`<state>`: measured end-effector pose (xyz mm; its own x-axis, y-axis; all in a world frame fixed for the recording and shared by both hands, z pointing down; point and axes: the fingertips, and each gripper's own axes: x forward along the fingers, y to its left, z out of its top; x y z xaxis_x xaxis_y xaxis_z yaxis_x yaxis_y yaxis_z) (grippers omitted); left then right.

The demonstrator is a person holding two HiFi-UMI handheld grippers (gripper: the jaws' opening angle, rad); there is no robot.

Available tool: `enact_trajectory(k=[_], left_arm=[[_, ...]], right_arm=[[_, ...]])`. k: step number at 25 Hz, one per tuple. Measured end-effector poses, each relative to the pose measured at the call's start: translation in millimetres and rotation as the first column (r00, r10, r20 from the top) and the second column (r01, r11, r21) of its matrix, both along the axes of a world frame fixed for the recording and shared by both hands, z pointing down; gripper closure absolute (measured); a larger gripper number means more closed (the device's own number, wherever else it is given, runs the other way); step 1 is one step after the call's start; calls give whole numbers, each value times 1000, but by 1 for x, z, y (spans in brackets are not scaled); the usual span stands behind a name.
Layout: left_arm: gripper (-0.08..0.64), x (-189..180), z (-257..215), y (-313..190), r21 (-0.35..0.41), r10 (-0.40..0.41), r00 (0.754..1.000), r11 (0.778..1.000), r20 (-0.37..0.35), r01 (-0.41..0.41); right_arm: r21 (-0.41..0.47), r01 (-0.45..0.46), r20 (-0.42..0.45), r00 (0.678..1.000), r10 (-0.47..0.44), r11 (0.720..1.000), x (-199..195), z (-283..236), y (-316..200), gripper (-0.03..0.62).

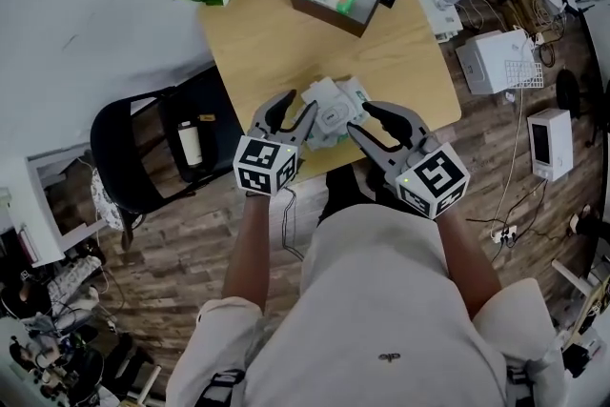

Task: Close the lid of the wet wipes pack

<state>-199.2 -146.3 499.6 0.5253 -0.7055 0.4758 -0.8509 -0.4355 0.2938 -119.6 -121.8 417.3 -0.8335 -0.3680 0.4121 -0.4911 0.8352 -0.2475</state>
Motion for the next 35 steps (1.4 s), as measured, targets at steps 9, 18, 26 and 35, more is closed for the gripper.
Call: enact_trajectory(k=[9,18,26,35], left_arm=[[382,4,37,-14,-68,80,997,994,-3,-80],[382,4,83,-22,-153,124,992,980,-26,-126],[382,3,109,-31,-197,139,989,970,-48,-146],[382,4,138,-37,-276,172,981,942,-87,-189]], right_arm=[[-45,-22,-27,999,21,999,3,22,-7,437],[-84,-38,-36,999,35,996,4,38,-6,437],[-119,-56,-53,997,50,991,12,50,-4,437],[-139,-66,-52,997,59,988,17,61,3,437]])
